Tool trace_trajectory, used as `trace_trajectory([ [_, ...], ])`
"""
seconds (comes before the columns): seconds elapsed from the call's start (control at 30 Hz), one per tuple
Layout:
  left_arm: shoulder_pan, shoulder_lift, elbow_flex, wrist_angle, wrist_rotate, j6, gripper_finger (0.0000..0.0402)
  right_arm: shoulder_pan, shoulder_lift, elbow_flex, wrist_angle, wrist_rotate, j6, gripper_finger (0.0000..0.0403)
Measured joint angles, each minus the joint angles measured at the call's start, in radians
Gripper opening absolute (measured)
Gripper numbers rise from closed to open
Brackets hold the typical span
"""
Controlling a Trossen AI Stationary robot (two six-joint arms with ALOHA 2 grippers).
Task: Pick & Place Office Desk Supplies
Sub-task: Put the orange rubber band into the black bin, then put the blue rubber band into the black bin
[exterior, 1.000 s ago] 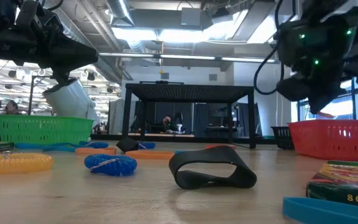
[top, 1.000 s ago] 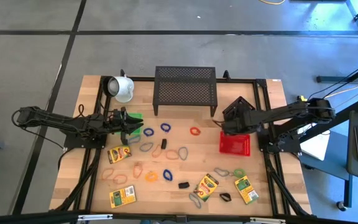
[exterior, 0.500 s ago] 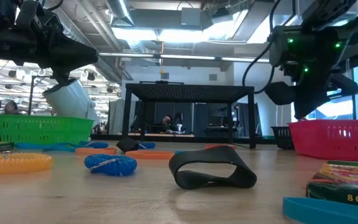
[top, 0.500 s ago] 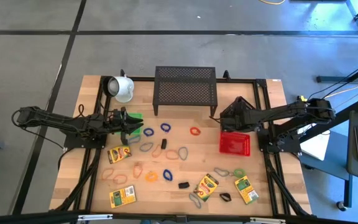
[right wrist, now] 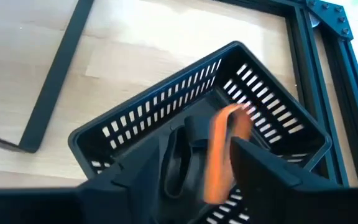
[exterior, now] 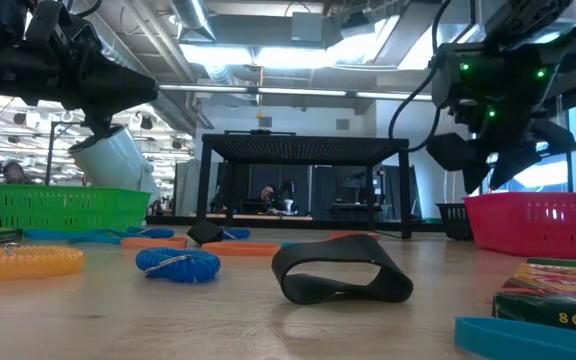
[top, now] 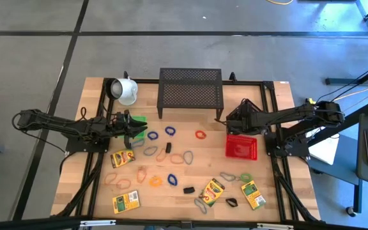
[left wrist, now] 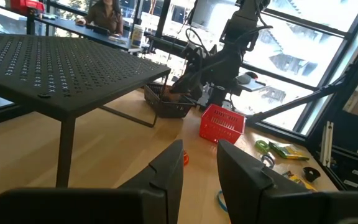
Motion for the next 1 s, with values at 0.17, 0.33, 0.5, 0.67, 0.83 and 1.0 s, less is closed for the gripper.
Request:
trace_trajectory([
  [0.17,0.0,0.0,0.0,0.0,0.0,0.0,0.0091,0.0,0.0,0.0,0.0,-0.044,-0.061,0.0235],
  [0.33,0.0,0.0,0.0,0.0,0.0,0.0,0.0091,0.0,0.0,0.0,0.0,-0.087,-0.08,0.0241],
  [0.5,0.0,0.0,0.0,0.0,0.0,0.0,0.0091,0.0,0.0,0.025,-0.021,-0.179,-0.118,0.023],
  [0.67,0.0,0.0,0.0,0.0,0.0,0.0,0.0091,0.018,0.0,0.134,-0.052,-0.308,-0.196,0.0212],
  [0.83,0.0,0.0,0.0,0.0,0.0,0.0,0.0091,0.099,0.0,0.252,-0.024,-0.4,-0.208,0.0199],
  [1.0,0.0,0.0,0.0,0.0,0.0,0.001,0.0091,0.219,0.0,0.316,0.11,-0.489,-0.208,0.0193],
])
